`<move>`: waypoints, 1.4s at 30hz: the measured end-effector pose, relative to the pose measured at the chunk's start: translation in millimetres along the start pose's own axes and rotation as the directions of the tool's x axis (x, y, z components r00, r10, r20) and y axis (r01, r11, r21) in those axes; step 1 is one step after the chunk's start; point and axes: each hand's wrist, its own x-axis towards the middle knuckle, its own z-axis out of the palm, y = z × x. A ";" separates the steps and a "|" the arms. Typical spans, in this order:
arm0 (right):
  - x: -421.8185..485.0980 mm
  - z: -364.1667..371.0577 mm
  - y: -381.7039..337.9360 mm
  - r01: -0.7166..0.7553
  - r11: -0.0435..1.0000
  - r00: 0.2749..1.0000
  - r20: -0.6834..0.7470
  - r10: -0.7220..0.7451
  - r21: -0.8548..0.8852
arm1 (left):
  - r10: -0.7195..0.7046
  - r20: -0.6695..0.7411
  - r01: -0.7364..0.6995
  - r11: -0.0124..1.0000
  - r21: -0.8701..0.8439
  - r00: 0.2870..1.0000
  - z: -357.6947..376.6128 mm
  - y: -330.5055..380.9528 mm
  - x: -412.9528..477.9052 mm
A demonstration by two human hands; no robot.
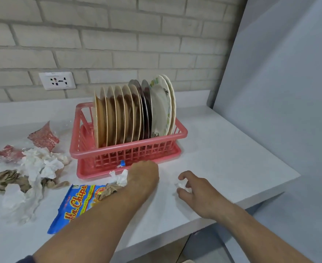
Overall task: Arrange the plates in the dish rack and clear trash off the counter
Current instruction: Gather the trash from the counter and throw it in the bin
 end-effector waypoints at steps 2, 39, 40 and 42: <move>-3.6 2.4 4.6 -0.029 0.999 0.999 -0.042 0.031 0.035 | 0.080 -0.011 -0.080 0.997 -0.009 0.997 7.1 3.9 -0.3; -108.3 88.7 216.5 -0.177 0.948 0.984 0.029 0.175 0.264 | 0.379 0.039 -0.286 0.759 -0.585 0.925 127.7 127.5 -175.0; -108.8 102.1 229.7 -0.206 0.944 0.979 0.041 0.202 0.259 | 0.392 0.078 -0.279 0.767 -0.578 0.917 147.7 130.0 -178.3; -109.5 130.3 254.6 -0.253 0.936 0.967 0.058 0.246 0.246 | 0.404 0.146 -0.259 0.783 -0.566 0.903 191.3 132.3 -184.3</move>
